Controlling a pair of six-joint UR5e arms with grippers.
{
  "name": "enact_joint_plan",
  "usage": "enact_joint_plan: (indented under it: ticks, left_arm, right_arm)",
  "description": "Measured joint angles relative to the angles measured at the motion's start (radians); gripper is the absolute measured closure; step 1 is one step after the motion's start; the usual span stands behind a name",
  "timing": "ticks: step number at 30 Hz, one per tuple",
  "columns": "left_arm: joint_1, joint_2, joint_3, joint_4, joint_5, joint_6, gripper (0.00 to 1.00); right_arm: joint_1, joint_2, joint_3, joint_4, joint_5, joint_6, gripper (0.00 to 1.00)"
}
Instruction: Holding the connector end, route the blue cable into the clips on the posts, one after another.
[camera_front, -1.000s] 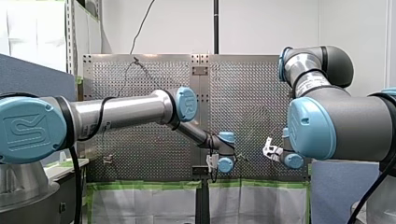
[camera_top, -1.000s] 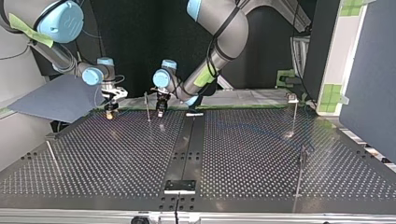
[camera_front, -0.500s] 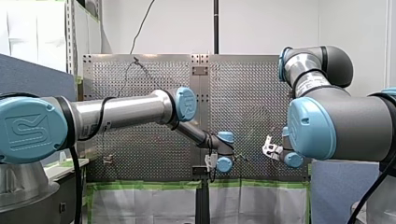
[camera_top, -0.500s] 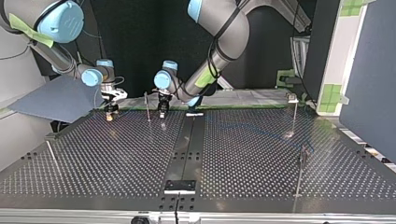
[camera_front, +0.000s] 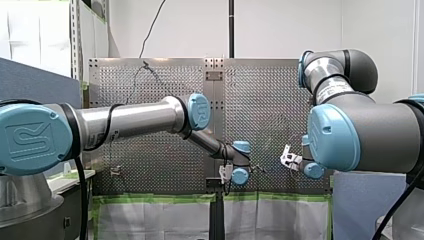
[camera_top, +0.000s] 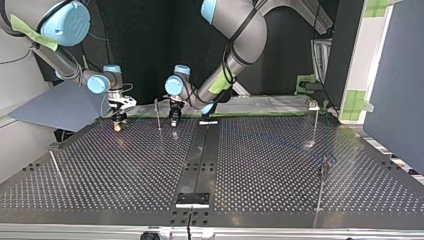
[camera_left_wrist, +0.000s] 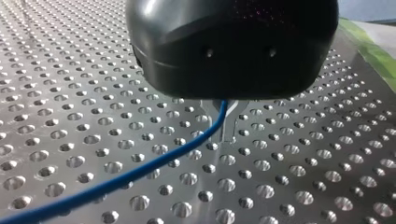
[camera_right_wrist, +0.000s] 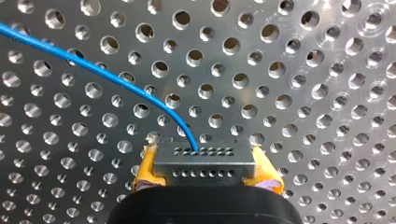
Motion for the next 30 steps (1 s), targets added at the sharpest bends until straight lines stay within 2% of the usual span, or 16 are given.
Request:
enact_joint_plan:
  ticks: [1, 2, 3, 4, 6, 7, 9, 10, 11, 12, 13, 14, 21, 29, 30]
  left_arm:
    - [0.0, 0.0, 0.0, -0.004, 0.001, 0.0, 1.0]
    - [-0.001, 0.0, 0.0, -0.01, 0.002, 0.0, 0.85]
    - [-0.002, 0.0, 0.0, -0.016, 0.002, 0.001, 0.76]
    - [-0.002, 0.0, 0.0, -0.02, 0.002, 0.002, 0.76]
    - [-0.003, 0.001, 0.0, -0.038, 0.006, 0.012, 0.61]
    - [-0.003, 0.001, 0.0, -0.043, 0.008, 0.018, 0.61]
    - [-0.004, 0.002, 0.0, -0.053, 0.014, 0.033, 0.42]
    - [-0.004, 0.002, 0.0, -0.057, 0.017, 0.04, 0.42]
    - [-0.004, 0.001, 0.0, -0.063, 0.019, 0.05, 0.27]
    - [-0.004, 0.001, 0.0, -0.067, 0.018, 0.057, 0.18]
    - [-0.005, 0.001, 0.0, -0.072, 0.016, 0.065, 0.18]
    - [-0.007, 0.001, 0.0, -0.08, 0.01, 0.075, 0.12]
    - [-0.015, 0.007, 0.0, -0.137, -0.039, 0.119, 0.12]
    - [-0.022, 0.048, -0.015, -0.193, -0.02, 0.11, 0.12]
    - [-0.026, 0.051, -0.017, -0.199, -0.018, 0.11, 0.1]
  right_arm:
    - [0.0, 0.0, 0.0, 0.001, 0.0, 0.0, 1.0]
    - [0.0, 0.001, 0.0, 0.001, 0.0, 0.0, 1.0]
    - [0.0, 0.001, 0.0, 0.002, 0.0, 0.0, 1.0]
    - [0.0, 0.001, 0.0, 0.004, 0.0, 0.0, 1.0]
    - [0.001, 0.001, 0.0, 0.007, 0.0, -0.001, 1.0]
    - [0.002, 0.001, 0.0, 0.009, 0.0, -0.001, 1.0]
    - [0.002, 0.001, 0.0, 0.011, 0.0, -0.001, 1.0]
    - [0.003, 0.001, 0.0, 0.013, 0.0, -0.001, 1.0]
    - [0.003, 0.001, 0.0, 0.014, 0.0, -0.001, 1.0]
    - [0.003, 0.001, 0.0, 0.014, 0.0, -0.001, 1.0]
    - [0.004, 0.001, 0.0, 0.016, 0.0, -0.001, 1.0]
    - [0.004, 0.001, 0.0, 0.016, 0.0, -0.001, 1.0]
    - [0.006, 0.001, 0.0, 0.023, 0.0, -0.003, 1.0]
    - [0.01, 0.002, 0.001, 0.03, 0.0, -0.003, 1.0]
    - [0.011, 0.003, 0.001, 0.03, 0.0, -0.003, 1.0]
